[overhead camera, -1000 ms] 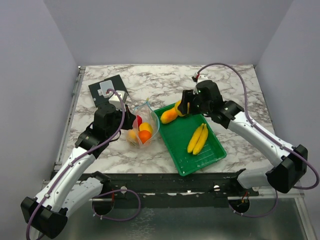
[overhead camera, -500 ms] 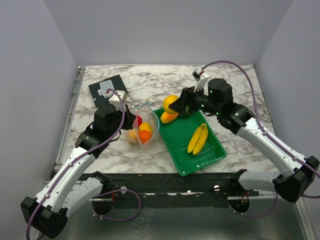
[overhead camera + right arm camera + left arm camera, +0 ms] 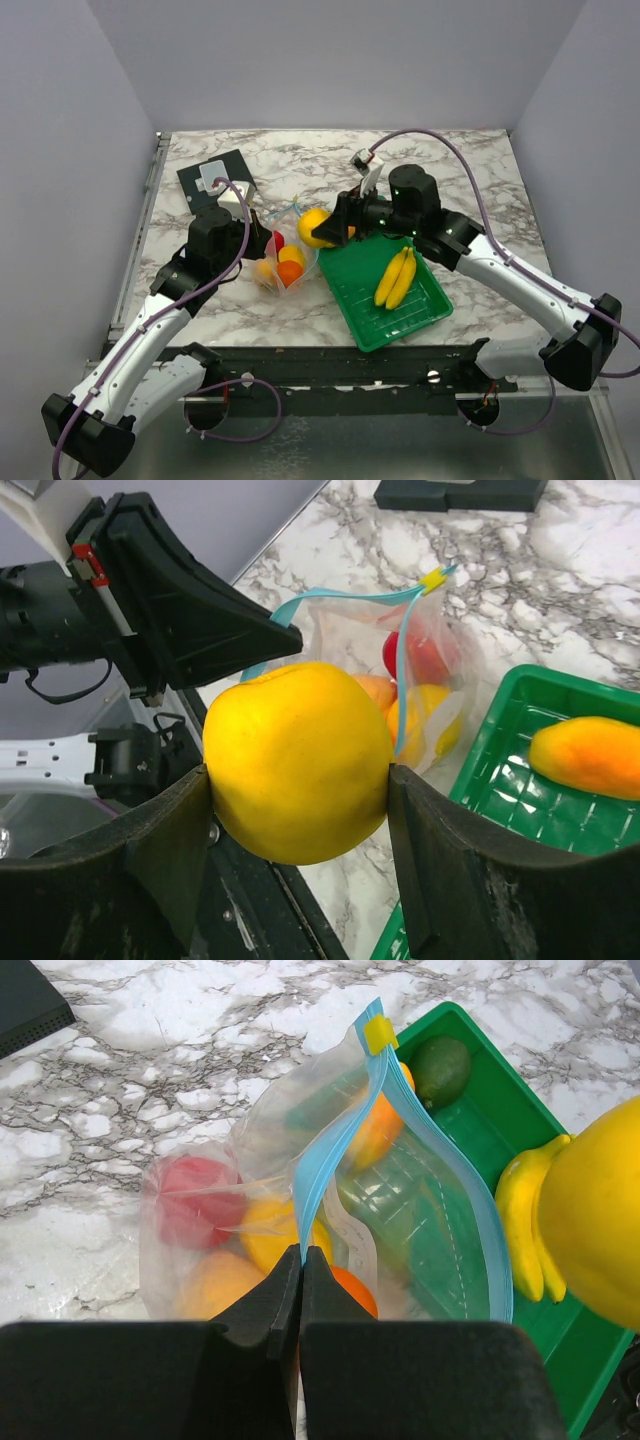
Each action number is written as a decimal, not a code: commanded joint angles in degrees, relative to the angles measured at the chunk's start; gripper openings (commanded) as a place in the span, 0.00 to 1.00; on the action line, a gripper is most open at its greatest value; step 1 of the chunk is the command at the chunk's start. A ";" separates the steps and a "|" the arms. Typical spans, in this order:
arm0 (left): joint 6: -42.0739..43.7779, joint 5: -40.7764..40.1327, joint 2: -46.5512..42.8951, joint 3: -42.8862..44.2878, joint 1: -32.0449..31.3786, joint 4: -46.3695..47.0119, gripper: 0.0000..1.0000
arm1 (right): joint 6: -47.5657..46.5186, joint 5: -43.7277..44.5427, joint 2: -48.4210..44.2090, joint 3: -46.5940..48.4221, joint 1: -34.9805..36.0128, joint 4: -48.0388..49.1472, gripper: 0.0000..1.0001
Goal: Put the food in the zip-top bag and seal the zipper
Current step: Place the fake fruit in the zipper food storage bag.
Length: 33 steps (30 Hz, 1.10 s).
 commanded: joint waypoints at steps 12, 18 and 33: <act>0.80 -0.69 -0.28 -0.46 -0.16 0.33 0.00 | -3.25 7.07 13.10 7.11 8.00 0.52 0.30; 0.91 -0.51 -0.50 -0.44 -0.10 0.31 0.00 | -2.99 10.62 16.81 9.38 8.40 -0.71 0.31; 0.89 -0.61 -1.23 -0.52 -0.11 0.34 0.00 | -1.00 12.41 25.60 15.37 9.45 -2.27 0.44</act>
